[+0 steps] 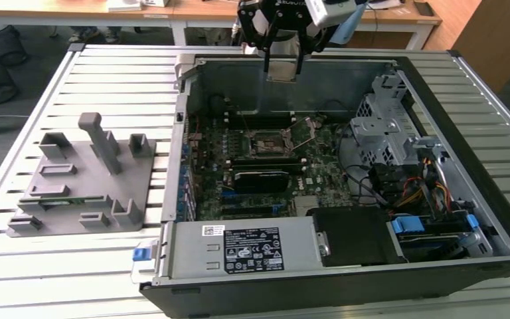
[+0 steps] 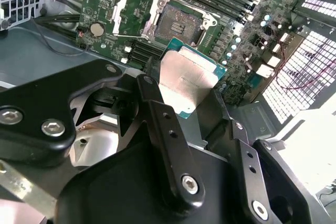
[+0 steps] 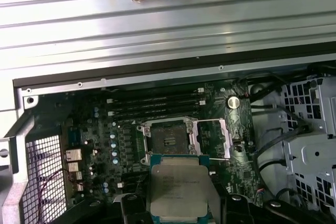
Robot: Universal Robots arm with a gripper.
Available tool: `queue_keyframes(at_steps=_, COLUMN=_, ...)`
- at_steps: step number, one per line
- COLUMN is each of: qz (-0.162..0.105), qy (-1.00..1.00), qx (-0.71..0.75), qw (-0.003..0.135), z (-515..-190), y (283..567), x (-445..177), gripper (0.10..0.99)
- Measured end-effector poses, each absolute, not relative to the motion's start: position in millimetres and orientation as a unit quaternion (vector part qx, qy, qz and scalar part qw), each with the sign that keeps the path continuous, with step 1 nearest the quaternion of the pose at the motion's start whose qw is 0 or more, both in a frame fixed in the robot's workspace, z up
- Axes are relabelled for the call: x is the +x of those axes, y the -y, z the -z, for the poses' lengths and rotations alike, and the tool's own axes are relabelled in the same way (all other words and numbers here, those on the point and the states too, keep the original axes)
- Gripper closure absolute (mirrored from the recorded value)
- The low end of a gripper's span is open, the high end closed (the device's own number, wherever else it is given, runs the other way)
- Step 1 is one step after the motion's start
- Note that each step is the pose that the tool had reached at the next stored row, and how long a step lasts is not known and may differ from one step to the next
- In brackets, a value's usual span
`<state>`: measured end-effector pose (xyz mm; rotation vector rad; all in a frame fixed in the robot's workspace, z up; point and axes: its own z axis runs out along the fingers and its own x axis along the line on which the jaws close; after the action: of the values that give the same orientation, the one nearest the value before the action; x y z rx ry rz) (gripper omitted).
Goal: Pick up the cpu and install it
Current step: 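Place the cpu into insertion slot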
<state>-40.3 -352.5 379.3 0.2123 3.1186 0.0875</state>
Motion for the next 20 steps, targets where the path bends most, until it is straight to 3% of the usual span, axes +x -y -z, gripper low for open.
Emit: queue_keyframes(at_steps=20, qz=-0.028, qy=-0.995, qx=0.099, qw=0.008, z=-379.2, y=352.5, x=-40.4, gripper=0.561)
